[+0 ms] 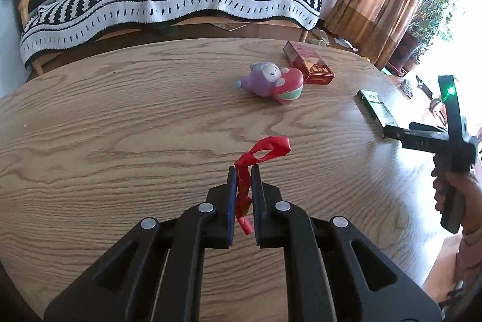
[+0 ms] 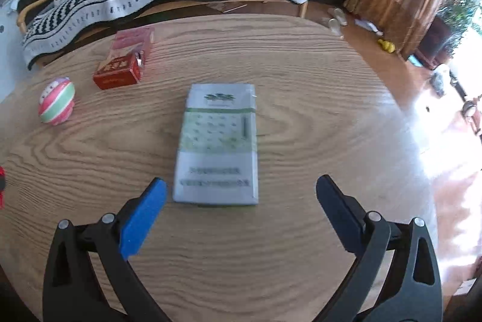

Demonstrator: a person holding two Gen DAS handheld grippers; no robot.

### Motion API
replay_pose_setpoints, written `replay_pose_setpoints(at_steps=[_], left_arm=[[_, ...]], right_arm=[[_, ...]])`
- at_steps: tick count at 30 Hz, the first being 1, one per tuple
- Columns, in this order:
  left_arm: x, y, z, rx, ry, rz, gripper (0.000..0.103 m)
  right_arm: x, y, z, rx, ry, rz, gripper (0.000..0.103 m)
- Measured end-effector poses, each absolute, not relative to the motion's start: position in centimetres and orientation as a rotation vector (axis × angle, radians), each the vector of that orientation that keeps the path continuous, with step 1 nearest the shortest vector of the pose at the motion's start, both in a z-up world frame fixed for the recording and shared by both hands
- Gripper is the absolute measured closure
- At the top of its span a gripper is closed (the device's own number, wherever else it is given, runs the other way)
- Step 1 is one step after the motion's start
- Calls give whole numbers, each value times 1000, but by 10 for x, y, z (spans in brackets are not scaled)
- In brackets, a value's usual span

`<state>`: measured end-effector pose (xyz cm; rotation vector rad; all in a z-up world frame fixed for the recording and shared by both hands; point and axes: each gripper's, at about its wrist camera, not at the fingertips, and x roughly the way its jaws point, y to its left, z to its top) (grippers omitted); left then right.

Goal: Collect trash
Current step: 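Grasp the white-green cigarette pack with the right gripper, then carry the red ribbon and white-green pack over the black bin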

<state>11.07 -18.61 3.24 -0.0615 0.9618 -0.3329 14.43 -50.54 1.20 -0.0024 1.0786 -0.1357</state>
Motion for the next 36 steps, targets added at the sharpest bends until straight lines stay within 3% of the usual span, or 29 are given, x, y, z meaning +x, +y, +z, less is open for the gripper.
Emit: replay_pose_setpoints(at_steps=[3, 5, 6, 22, 29, 36], left_arm=[[110, -189, 31, -48, 967, -330, 95], [111, -189, 29, -41, 977, -331, 95], [111, -189, 29, -41, 980, -331, 95], [60, -204, 49, -63, 972, -334, 95], [-24, -283, 71, 0, 977, -536, 95], [-113, -396, 61, 45, 1051, -809, 95]], right_arm=[[156, -497, 2, -34, 1128, -108, 7], [154, -492, 6, -3, 1086, -60, 29], [153, -489, 10, -4, 1075, -69, 47], [50, -471, 55, 123, 952, 74, 48], [-50, -509, 119, 177, 830, 70, 48], [-170, -581, 127, 276, 808, -52, 48]])
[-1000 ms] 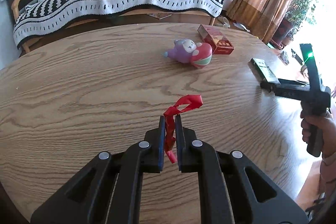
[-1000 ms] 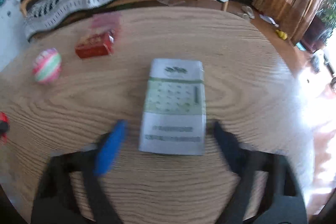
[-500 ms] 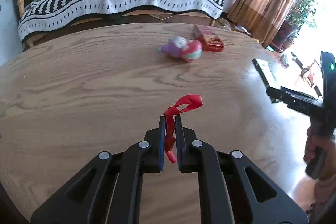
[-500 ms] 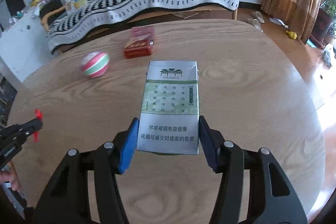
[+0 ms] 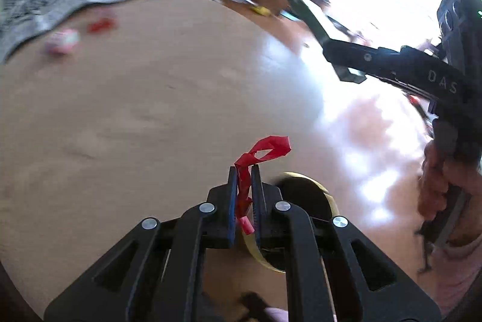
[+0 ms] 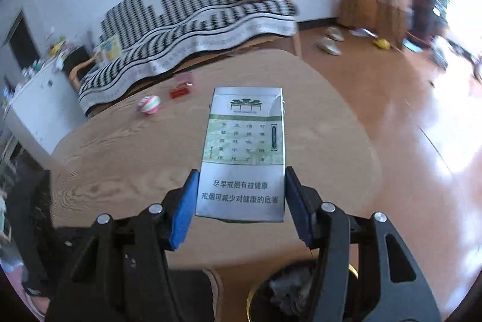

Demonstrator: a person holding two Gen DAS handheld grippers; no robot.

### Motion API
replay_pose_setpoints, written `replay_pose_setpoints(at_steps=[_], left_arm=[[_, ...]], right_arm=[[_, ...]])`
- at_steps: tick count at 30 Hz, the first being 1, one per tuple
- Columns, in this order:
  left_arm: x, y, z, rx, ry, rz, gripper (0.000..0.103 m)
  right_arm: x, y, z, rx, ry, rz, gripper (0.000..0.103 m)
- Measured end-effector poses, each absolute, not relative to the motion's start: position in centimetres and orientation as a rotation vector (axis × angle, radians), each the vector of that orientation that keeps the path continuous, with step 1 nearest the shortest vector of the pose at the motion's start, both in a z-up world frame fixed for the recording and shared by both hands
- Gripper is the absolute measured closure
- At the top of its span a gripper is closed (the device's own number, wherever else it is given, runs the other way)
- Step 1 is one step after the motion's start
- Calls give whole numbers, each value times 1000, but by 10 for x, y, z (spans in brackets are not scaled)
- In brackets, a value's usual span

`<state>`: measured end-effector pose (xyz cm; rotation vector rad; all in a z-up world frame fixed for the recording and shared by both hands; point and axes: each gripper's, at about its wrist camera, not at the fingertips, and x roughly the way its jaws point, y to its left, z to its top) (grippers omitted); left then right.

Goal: Collect trash
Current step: 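Carry the red ribbon and white-green pack over the black bin, then open both grippers to drop ribbon and pack into the bin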

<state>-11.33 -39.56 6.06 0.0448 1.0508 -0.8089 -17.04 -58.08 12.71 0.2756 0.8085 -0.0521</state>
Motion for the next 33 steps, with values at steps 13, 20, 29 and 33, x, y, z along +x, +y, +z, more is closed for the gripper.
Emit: replay_pose_setpoints(at_steps=[13, 20, 29, 33], left_arm=[[-188, -471, -38, 149, 1255, -978, 95], [-187, -474, -40, 153, 1270, -988, 95], [-182, -480, -43, 157, 1273, -1000, 95], [-185, -483, -45, 171, 1277, -1016, 95]], right_arm=[[-332, -651, -24, 634, 1016, -251, 48], [-334, -651, -36, 650, 1056, -251, 48], [-321, -651, -38, 659, 1071, -251, 48], [-321, -651, -38, 671, 1076, -271, 47]])
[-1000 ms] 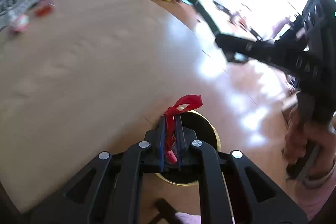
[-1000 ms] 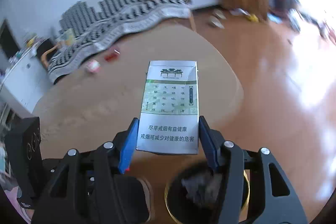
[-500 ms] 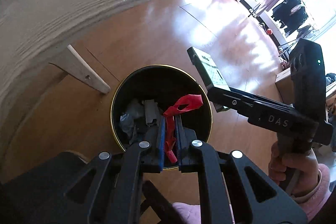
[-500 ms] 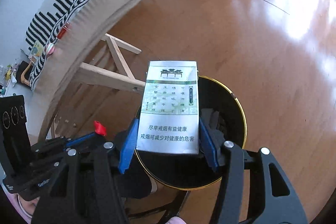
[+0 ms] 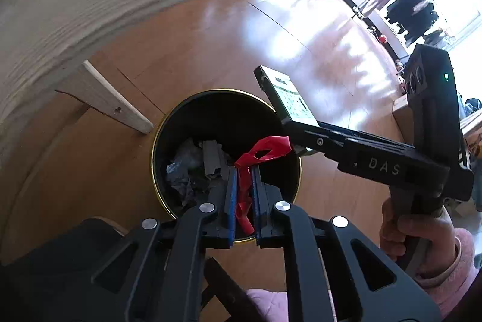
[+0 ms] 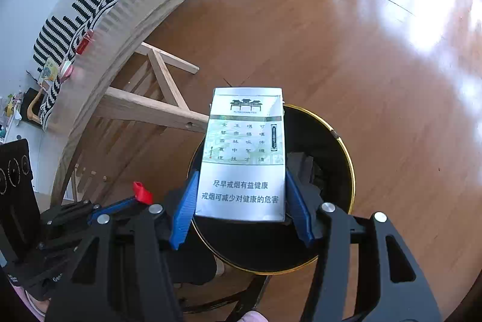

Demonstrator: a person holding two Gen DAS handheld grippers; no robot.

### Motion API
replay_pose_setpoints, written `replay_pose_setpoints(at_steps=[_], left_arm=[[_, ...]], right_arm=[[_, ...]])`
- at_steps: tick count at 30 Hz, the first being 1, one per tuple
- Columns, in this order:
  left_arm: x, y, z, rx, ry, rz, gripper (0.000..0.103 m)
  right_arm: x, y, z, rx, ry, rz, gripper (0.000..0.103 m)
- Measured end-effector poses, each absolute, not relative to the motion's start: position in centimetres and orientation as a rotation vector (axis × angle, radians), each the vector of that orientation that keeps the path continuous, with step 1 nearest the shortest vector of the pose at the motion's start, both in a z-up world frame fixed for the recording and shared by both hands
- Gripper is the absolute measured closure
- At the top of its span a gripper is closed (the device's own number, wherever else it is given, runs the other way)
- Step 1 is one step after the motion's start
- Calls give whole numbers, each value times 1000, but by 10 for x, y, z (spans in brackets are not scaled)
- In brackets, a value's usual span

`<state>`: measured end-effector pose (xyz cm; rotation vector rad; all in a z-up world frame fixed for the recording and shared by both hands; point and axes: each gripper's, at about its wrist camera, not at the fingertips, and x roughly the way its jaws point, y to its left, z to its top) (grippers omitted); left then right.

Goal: Collect trash
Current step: 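Open both grippers to drop ribbon and pack into the bin, then move both open grippers back over the table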

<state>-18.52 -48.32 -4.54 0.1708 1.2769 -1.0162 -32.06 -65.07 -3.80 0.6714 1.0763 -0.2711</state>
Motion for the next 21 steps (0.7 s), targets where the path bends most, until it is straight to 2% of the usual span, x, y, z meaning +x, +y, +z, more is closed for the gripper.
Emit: replay_pose_setpoints(at_steps=[2, 3, 4, 5, 6, 7, 9, 16, 21], left_arm=[[-188, -486, -46, 185, 1283, -1030, 95], [-190, -488, -46, 199, 1279, -1025, 94], [-191, -489, -47, 216, 1275, -1010, 83], [-192, -491, -46, 218, 1272, -1000, 49], [-192, -491, -45, 215, 1258, -983, 24], [-192, -489, -43, 206, 1228, -964, 7], [-193, -487, -36, 200, 1175, -968, 7], [-184, -469, 6, 191, 1078, -988, 7], [-134, -413, 55, 130, 977, -828, 6]], right_arm=[[-319, -650, -37, 677, 1069, -270, 46], [-319, -651, -36, 688, 1060, -265, 39], [-319, -652, -36, 698, 1061, -265, 22], [-319, -654, -35, 707, 1060, -277, 15], [-321, -656, -33, 714, 1043, -284, 13], [-322, -658, -31, 721, 1031, -291, 12], [-328, -665, -26, 736, 1002, -330, 9], [-328, -674, 2, 676, 912, -446, 7], [-290, -660, 38, 555, 857, -377, 7]])
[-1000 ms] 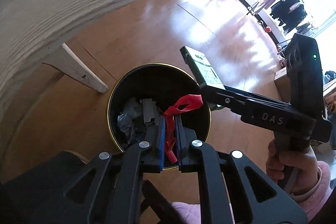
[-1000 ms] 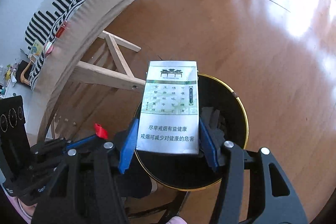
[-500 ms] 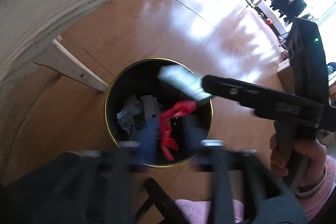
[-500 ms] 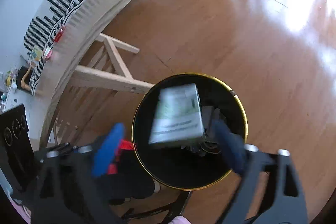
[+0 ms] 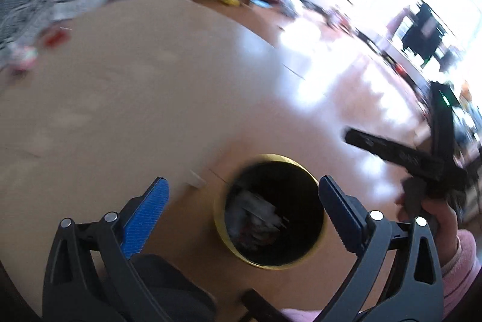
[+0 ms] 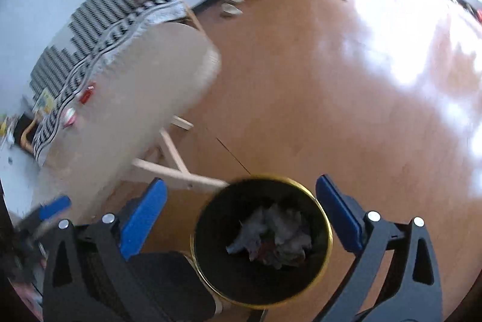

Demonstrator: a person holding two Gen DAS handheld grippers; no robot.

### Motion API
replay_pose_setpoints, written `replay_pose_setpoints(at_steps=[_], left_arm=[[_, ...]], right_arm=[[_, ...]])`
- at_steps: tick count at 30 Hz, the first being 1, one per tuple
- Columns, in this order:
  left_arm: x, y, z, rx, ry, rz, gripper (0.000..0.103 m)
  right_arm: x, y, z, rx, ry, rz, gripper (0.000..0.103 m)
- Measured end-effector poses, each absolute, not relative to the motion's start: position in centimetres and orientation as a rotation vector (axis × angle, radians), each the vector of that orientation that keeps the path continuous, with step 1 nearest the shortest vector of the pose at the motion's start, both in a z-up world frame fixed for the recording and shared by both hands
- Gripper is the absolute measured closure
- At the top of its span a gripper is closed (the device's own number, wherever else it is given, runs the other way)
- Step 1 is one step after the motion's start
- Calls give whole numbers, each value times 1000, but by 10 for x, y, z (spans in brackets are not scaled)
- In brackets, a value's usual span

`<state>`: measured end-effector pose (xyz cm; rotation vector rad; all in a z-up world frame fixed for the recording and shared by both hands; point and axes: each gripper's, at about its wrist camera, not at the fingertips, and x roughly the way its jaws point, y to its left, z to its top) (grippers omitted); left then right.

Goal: Collect trash
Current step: 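Move both open grippers back over the table, then grasp the purple-and-red plush toy with the left gripper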

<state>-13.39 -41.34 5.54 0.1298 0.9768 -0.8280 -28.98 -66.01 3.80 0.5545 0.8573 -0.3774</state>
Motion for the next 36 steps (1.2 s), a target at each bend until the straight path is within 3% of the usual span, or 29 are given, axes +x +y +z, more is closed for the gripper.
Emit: replay_pose_setpoints(at_steps=[5, 14, 25, 36], left_arm=[[-67, -338, 72, 30, 969, -572, 6], [19, -250, 61, -19, 1004, -293, 6], [105, -221, 36, 10, 1034, -256, 6], [177, -246, 32, 14, 1012, -280, 6]], right_arm=[[-229, -633, 61, 482, 834, -252, 7], [-115, -577, 51, 380, 893, -83, 7], [18, -524, 57, 307, 927, 72, 7], [85, -508, 55, 252, 956, 100, 7]])
